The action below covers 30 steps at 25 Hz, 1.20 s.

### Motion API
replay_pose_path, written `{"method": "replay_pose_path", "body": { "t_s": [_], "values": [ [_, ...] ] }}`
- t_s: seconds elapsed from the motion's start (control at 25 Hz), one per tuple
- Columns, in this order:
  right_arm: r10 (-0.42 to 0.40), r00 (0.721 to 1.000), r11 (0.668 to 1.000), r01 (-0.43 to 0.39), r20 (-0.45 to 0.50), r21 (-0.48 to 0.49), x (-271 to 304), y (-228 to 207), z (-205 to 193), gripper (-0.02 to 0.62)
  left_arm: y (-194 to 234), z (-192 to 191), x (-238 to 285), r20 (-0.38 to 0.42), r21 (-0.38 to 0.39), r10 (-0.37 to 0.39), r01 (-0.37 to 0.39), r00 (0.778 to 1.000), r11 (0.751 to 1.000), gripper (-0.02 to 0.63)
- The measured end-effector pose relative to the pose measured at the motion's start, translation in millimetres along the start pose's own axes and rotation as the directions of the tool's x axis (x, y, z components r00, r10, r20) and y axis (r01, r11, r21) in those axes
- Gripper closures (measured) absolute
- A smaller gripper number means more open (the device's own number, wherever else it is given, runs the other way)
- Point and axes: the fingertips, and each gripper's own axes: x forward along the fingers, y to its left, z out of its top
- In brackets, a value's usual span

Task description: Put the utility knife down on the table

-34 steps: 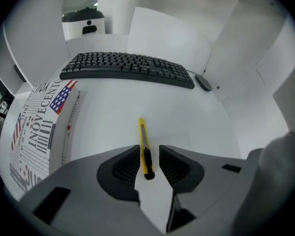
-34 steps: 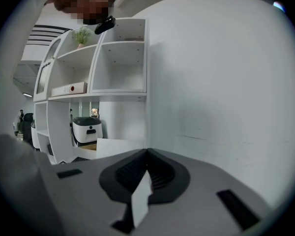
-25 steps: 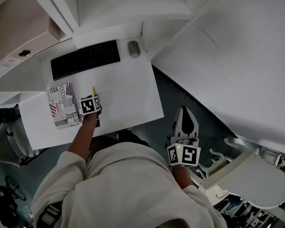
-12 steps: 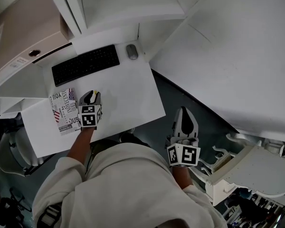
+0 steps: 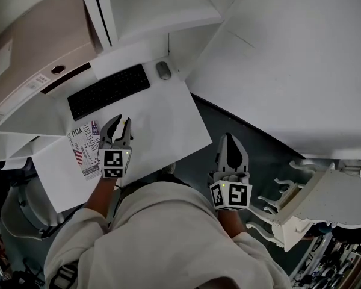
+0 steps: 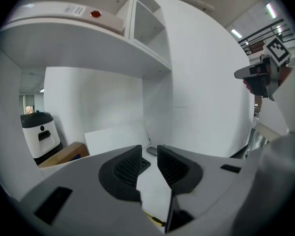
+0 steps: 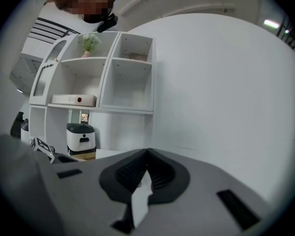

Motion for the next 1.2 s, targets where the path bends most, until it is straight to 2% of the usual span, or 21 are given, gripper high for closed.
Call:
{"method": "replay_pose_path", "body": {
  "t_s": [0.2, 0.48, 0.88, 1.2],
  "values": [
    [-0.027, 0.999, 1.0, 0.027, 0.028, -0.002, -15, 9, 11, 0.592, 2, 42, -27, 0.113, 0.022, -0.011, 0.009, 0.994, 1.0, 0.522],
    [-0.072, 0.995, 0.997, 0.072, 0.067, -0.003, -42, 19, 22, 0.592, 1, 90, -67, 0.25, 0.03, -0.022, 0.015, 0.968, 0.999, 0.549],
    [-0.141, 0.984, 0.99, 0.142, 0.112, 0.001, -74, 27, 33, 0.592, 0, 132, -109, 0.363, 0.056, -0.057, 0.04, 0.93, 0.998, 0.586],
    [-0.19, 0.973, 0.981, 0.192, 0.127, 0.0, -93, 28, 37, 0.592, -2, 151, -125, 0.41, 0.062, -0.089, 0.07, 0.908, 0.996, 0.606]
  ]
}}
